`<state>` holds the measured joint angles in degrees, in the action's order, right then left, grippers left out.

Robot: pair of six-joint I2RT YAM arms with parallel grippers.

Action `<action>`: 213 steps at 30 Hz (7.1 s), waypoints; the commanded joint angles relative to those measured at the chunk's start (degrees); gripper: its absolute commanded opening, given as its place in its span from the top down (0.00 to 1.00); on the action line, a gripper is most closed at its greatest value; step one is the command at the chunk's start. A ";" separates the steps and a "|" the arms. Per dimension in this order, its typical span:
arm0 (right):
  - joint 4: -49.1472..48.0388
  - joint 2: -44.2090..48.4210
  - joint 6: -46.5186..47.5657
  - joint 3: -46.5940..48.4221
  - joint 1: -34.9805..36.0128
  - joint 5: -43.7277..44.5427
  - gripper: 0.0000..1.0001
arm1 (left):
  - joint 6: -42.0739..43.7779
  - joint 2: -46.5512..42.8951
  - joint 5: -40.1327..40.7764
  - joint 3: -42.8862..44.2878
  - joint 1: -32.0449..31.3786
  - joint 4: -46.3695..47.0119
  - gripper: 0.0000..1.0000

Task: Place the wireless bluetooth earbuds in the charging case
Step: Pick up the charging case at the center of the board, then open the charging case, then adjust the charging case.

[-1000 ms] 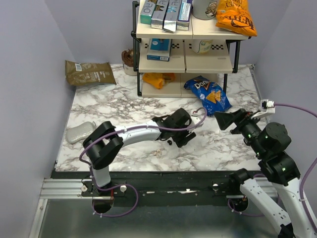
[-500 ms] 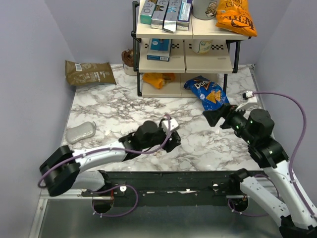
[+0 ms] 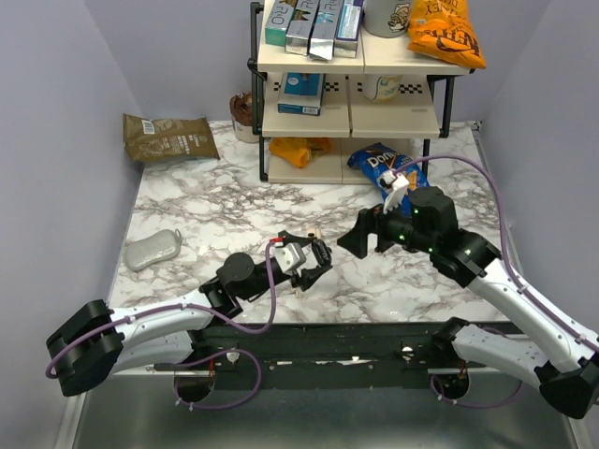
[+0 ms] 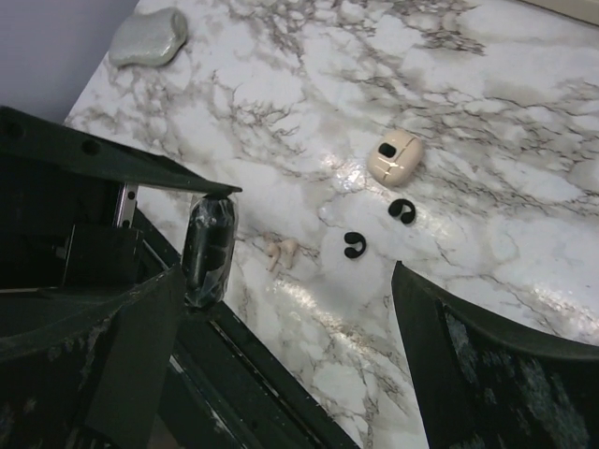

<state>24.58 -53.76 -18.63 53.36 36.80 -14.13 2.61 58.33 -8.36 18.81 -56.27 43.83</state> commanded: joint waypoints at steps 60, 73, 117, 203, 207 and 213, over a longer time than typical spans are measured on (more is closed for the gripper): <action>1.53 -10.41 0.53 5.08 10.14 15.45 0.13 | 7.41 -6.82 11.26 -0.61 -4.37 -3.84 1.00; -3.48 -8.73 1.32 5.26 10.31 2.36 0.21 | 7.23 -6.91 12.05 -0.44 -4.55 -3.67 1.00; 3.72 -10.32 8.79 11.67 11.19 -0.55 0.99 | 1.78 -3.40 20.57 6.94 -4.55 -12.81 0.01; 1.26 -3.11 29.09 8.07 13.39 -6.52 0.99 | -17.55 2.67 -44.64 18.63 14.17 -19.05 0.76; 1.44 -3.20 28.92 8.07 13.39 -6.52 0.99 | -17.38 2.41 -44.02 18.63 14.17 -18.96 0.99; 0.91 -3.20 27.34 8.69 13.39 -4.68 0.64 | -17.90 1.00 -41.57 17.85 14.17 -18.08 1.00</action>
<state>25.45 -56.84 10.15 60.75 49.93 -20.43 -15.68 60.64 -51.07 37.69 -42.22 23.31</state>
